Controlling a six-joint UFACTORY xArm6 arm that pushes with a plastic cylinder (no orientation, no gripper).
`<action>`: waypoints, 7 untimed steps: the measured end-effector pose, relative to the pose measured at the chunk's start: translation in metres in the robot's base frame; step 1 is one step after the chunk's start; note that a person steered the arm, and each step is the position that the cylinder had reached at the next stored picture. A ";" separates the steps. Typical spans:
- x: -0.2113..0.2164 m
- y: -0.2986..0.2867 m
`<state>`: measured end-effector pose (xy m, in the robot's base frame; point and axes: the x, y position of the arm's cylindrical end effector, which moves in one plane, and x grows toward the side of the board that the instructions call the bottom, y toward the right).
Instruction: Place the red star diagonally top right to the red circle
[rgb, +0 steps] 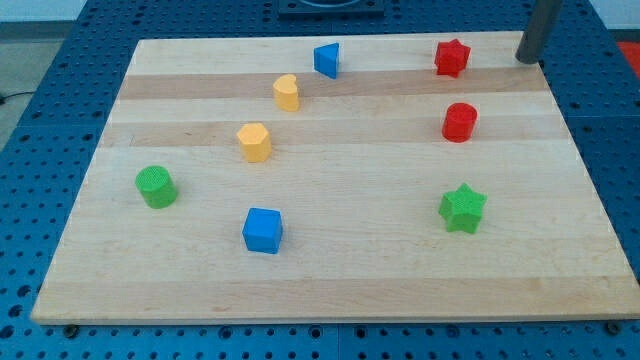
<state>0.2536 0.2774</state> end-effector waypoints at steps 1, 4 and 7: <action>0.000 -0.035; 0.040 -0.122; 0.057 -0.108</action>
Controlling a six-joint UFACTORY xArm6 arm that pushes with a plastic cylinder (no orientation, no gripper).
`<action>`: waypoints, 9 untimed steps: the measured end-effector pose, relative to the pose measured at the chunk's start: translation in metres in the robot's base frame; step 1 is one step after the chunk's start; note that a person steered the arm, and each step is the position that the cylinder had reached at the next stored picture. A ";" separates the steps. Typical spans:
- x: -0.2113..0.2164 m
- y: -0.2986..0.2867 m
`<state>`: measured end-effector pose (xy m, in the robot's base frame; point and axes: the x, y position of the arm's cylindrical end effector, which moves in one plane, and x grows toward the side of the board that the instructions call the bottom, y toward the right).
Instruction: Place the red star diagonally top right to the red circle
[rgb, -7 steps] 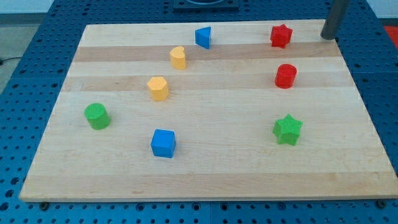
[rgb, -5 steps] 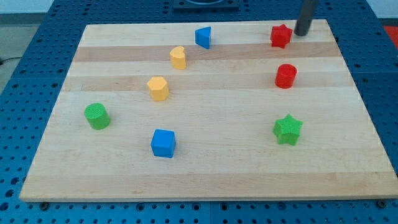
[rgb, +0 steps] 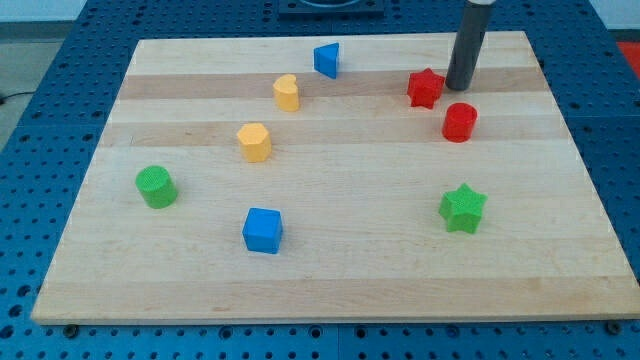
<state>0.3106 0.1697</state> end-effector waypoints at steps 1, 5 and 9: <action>0.001 0.000; 0.103 0.005; 0.205 -0.144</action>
